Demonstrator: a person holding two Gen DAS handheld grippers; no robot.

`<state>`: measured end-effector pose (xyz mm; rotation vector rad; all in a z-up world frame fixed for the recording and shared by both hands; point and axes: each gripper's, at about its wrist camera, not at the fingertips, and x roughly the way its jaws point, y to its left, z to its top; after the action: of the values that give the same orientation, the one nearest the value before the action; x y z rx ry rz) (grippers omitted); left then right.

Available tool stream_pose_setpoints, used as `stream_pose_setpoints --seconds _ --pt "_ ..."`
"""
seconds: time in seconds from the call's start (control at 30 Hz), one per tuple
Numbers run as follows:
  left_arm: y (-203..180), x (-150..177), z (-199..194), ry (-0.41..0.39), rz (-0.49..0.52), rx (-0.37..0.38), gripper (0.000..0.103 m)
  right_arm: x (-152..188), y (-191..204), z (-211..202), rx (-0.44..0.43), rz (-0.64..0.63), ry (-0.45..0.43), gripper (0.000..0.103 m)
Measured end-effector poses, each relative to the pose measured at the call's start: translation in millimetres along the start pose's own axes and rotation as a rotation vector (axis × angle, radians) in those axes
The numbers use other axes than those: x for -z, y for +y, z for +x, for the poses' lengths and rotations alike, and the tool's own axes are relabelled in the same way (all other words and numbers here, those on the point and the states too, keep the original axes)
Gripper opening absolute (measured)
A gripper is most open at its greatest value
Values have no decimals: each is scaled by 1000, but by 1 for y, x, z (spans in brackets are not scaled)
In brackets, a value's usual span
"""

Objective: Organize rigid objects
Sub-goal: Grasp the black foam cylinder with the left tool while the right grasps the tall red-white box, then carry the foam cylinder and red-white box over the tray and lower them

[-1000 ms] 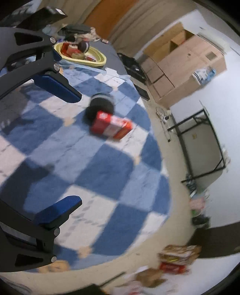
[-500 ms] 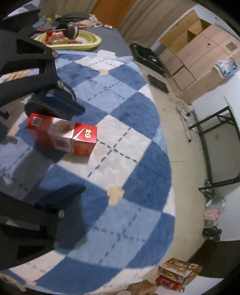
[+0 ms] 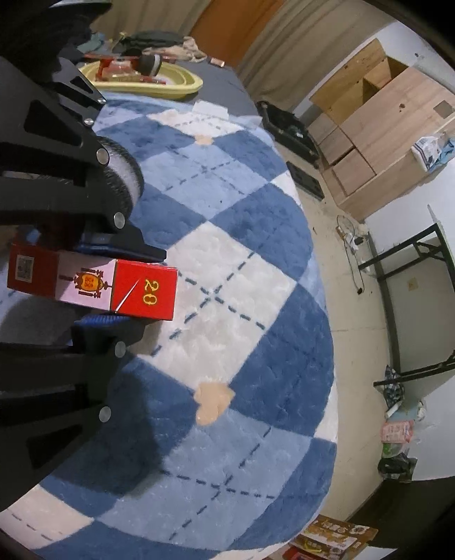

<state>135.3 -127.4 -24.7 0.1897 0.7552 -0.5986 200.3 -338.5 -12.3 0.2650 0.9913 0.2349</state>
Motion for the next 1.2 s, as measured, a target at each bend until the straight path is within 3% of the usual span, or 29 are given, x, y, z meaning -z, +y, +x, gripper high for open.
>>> stream_pose_setpoints --seconds 0.33,0.5,0.63,0.8,0.93,1.07,1.2 --pt "39 -7 -74 -72 -71 -77 55 9 34 -45 -27 -98 -66 23" --pt "104 3 -141 -98 -135 -203 55 11 91 -55 -94 -154 -79 23" --pt "168 31 -193 -95 -223 -322 55 11 149 -59 -158 -228 -93 23" --pt "249 81 -235 -91 -435 -430 55 11 233 -33 -233 -314 -65 23" --pt "288 114 -246 -104 -564 -483 55 12 294 0 -309 -355 -22 23" --pt "307 131 -233 -77 -592 -490 56 14 348 43 -381 -377 40 23" --pt "318 139 -218 -77 -576 -481 56 10 375 83 -393 -407 75 23"
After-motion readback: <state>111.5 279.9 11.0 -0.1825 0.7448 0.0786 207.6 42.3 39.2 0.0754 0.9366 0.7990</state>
